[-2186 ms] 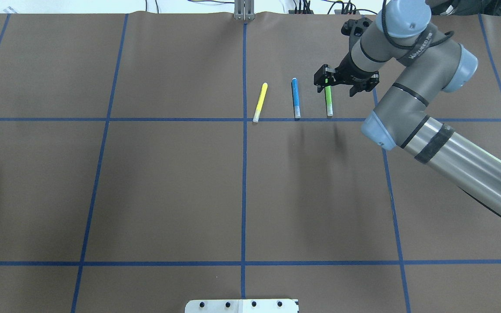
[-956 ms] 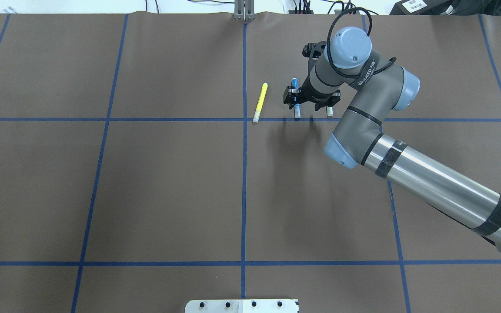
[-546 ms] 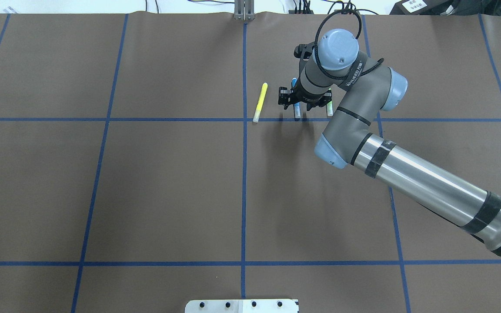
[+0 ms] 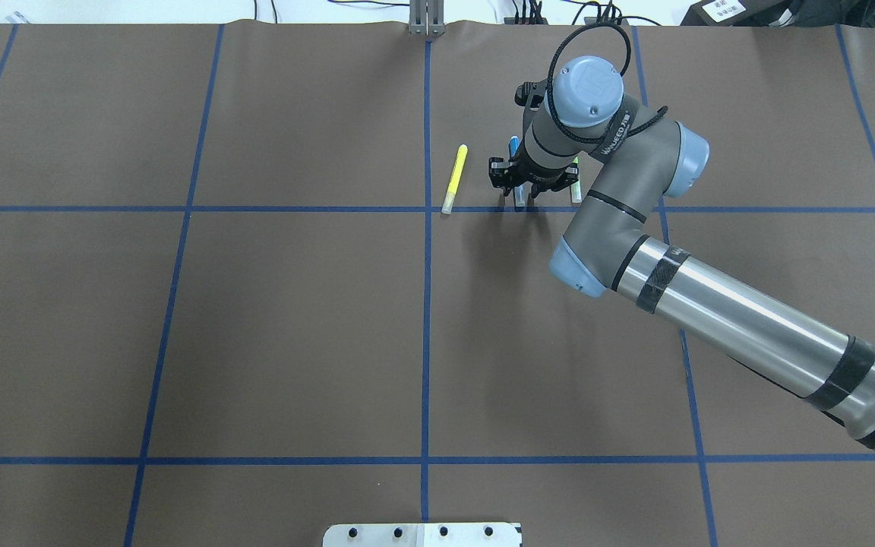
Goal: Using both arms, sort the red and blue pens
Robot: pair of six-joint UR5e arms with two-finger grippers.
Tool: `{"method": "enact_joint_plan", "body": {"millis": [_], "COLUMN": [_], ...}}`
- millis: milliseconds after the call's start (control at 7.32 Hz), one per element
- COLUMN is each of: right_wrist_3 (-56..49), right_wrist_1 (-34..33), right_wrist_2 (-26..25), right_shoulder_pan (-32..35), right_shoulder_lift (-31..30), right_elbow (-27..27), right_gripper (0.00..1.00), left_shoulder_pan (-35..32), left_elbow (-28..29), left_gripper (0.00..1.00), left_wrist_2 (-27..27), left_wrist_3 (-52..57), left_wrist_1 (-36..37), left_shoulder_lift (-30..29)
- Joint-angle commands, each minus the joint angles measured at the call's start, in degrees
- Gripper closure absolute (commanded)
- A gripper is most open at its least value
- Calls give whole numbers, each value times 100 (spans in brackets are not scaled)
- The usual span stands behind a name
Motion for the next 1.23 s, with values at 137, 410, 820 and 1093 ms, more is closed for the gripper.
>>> {"method": "enact_joint_plan", "body": {"millis": [137, 410, 820, 1093], "right_wrist_3": [87, 323, 342, 324], "right_wrist_1": [-1, -1, -315, -764], "right_wrist_2": [10, 175, 1149, 1607], "right_shoulder_pan": [-7, 98, 739, 1082], "right_shoulder_lift": [-64, -38, -387, -913], "right_elbow": [-13, 196, 1072, 1995], "right_gripper": [100, 100, 100, 100], "left_shoulder_pan": [-92, -293, -461, -681], "left_elbow": [-29, 15, 232, 392], "left_gripper": [100, 100, 100, 100], "left_wrist_2": [1, 1, 45, 62], "left_wrist_3": [9, 9, 880, 1212], "left_wrist_1": [-6, 325, 810, 899], "left_shoulder_lift": [242, 208, 417, 602]}}
